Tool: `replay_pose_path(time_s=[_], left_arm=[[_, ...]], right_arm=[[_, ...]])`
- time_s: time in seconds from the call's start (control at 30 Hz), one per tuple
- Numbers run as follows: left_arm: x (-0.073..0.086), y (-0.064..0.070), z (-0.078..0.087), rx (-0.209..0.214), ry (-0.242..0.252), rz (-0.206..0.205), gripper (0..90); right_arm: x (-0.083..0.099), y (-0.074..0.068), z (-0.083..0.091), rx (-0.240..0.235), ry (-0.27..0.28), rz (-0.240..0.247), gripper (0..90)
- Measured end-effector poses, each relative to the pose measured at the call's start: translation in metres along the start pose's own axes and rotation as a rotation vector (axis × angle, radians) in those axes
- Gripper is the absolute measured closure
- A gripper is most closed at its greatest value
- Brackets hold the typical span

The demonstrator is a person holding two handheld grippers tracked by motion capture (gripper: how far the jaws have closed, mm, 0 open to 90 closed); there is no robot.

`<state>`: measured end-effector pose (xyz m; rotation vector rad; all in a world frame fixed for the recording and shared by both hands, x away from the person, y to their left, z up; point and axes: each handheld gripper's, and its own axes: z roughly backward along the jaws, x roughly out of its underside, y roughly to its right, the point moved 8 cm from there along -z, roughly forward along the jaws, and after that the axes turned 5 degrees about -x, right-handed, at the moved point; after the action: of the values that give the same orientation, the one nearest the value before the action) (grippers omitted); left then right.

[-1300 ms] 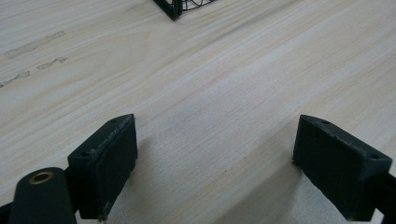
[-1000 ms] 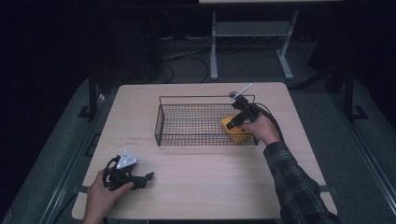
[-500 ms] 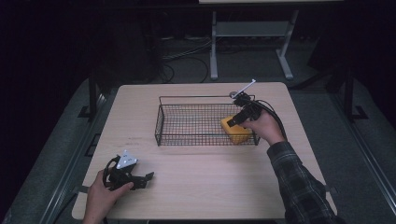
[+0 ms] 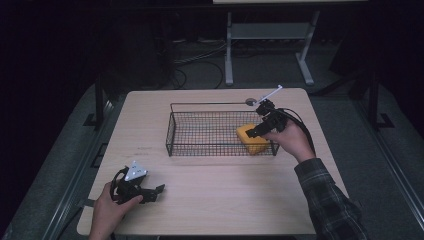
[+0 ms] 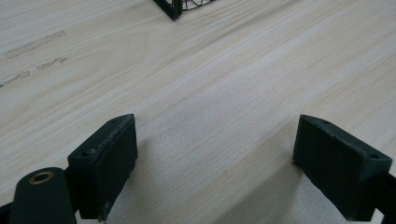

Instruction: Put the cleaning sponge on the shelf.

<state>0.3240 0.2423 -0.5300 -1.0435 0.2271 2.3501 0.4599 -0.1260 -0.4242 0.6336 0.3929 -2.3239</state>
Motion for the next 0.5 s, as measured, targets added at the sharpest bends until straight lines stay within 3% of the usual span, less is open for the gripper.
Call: replay_pose_path(time_s=[0.5], left_arm=[[0.000,0.000,0.000,0.000,0.000,-0.001,12.9]], right_arm=[[0.025,-0.019,0.032,-0.011,0.064,0.034,13.3]])
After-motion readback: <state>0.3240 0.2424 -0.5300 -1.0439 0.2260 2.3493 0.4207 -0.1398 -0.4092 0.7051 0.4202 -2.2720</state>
